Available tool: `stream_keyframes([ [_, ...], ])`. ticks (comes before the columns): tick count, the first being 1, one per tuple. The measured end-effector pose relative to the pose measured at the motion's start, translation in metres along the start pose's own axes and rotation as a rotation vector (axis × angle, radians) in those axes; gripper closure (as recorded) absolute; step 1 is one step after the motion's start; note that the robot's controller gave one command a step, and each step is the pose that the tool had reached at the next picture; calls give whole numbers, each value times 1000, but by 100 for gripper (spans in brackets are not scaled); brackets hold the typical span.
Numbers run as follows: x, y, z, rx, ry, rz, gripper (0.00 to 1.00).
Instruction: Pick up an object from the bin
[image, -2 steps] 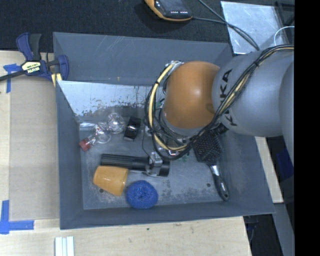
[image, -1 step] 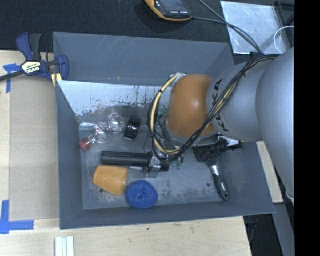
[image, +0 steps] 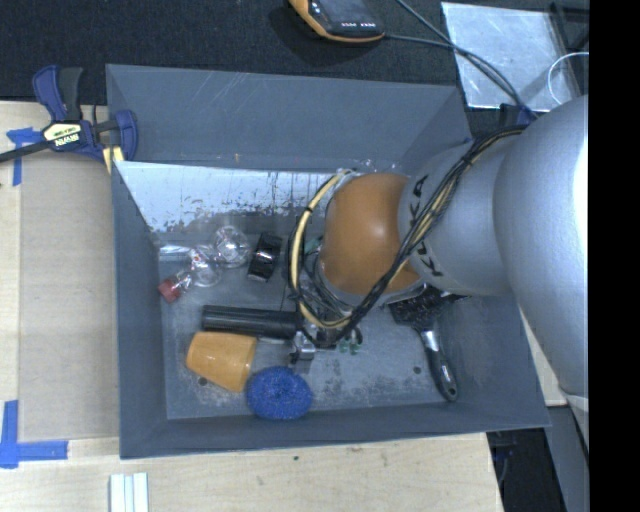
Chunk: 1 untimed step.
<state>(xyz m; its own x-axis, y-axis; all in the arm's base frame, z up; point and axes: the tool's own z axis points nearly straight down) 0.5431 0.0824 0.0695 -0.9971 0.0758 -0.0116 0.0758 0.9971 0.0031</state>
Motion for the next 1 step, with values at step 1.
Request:
stream_keyframes([
  [1, -17, -22, -1, 3, 4, 80, 100],
])
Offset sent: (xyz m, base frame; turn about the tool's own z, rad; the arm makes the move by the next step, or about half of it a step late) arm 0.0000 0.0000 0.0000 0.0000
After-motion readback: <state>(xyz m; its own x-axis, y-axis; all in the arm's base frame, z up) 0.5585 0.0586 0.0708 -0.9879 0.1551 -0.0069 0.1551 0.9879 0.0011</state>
